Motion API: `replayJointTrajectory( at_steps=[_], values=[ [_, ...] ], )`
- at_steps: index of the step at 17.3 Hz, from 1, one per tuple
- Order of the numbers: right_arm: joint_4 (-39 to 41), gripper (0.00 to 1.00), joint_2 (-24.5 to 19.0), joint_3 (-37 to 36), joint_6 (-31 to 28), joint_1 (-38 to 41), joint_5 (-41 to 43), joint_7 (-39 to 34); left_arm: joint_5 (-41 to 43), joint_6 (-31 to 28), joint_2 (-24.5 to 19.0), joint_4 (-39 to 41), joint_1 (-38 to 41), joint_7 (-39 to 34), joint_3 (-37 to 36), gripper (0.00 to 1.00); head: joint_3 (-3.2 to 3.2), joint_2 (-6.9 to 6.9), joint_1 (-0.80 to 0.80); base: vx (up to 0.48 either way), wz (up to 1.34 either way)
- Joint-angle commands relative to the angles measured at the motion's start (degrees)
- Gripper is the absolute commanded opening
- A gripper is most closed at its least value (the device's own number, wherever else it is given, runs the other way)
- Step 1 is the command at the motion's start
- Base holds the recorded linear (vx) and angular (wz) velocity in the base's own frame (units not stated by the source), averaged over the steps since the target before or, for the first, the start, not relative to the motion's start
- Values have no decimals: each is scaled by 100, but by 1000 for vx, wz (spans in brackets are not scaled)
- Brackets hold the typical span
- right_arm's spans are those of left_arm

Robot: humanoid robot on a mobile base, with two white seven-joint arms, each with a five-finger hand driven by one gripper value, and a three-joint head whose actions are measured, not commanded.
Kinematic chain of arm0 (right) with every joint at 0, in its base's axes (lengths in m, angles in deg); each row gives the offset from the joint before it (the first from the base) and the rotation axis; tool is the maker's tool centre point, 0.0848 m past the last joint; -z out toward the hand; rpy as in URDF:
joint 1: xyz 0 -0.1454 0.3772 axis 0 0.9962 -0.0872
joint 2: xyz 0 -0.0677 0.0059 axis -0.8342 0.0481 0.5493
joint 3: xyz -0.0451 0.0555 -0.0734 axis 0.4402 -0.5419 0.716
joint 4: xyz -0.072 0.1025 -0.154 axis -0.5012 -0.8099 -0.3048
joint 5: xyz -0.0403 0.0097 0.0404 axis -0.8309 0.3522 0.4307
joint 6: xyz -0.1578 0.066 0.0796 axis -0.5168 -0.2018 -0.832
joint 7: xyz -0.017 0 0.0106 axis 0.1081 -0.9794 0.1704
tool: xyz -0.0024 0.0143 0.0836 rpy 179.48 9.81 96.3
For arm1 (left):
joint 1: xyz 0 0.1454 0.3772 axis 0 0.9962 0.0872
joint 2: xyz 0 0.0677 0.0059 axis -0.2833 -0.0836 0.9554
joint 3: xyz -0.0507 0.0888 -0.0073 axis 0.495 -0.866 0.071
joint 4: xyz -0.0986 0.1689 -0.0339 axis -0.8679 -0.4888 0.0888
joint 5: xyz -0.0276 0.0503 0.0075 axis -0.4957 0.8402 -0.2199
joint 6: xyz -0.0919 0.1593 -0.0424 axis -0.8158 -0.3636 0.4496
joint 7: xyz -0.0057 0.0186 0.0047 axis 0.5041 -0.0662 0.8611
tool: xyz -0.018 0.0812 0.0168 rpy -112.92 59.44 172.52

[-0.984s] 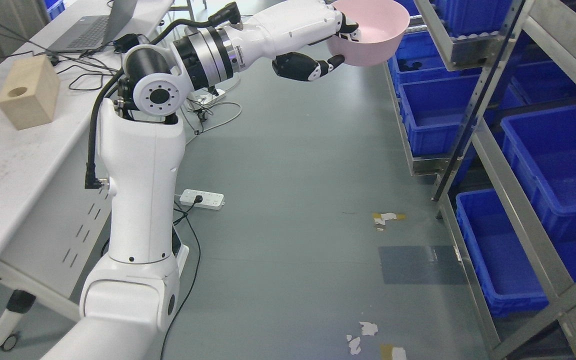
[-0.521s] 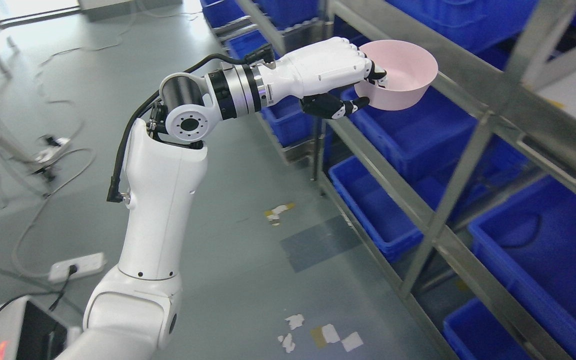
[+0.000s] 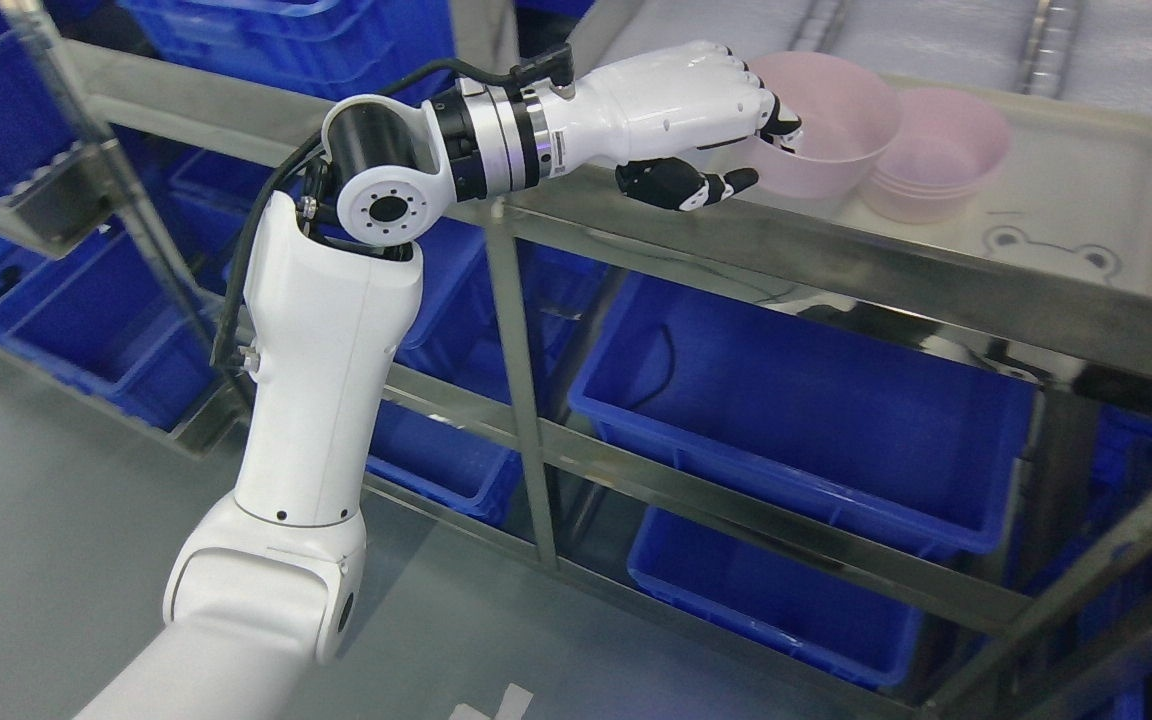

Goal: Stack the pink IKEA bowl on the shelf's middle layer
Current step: 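Move the held bowl over the stacked pink bowls on the tray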

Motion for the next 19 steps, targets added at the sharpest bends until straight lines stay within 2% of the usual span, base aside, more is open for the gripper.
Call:
replayJointTrajectory(
  at_steps=[1,4,8,19],
  values=[
    [100,100,100,0,-2,129,0,3,934,-27,-100,-5,-36,294,536,1,0,0,0,48,-874],
    [100,100,100,0,-2,129,0,3,1286,-27,-100,4,-18,374,729,1,0,0,0,63,-739],
    [100,100,100,0,-2,129,0,3,1340,-9,-100,-31,-27,330,730,2,0,0,0,72,-345],
    [100,100,100,0,-2,129,0,3,1348,114,-100,-751,-27,-294,457,4,0,-2,0,26,-118]
  ],
)
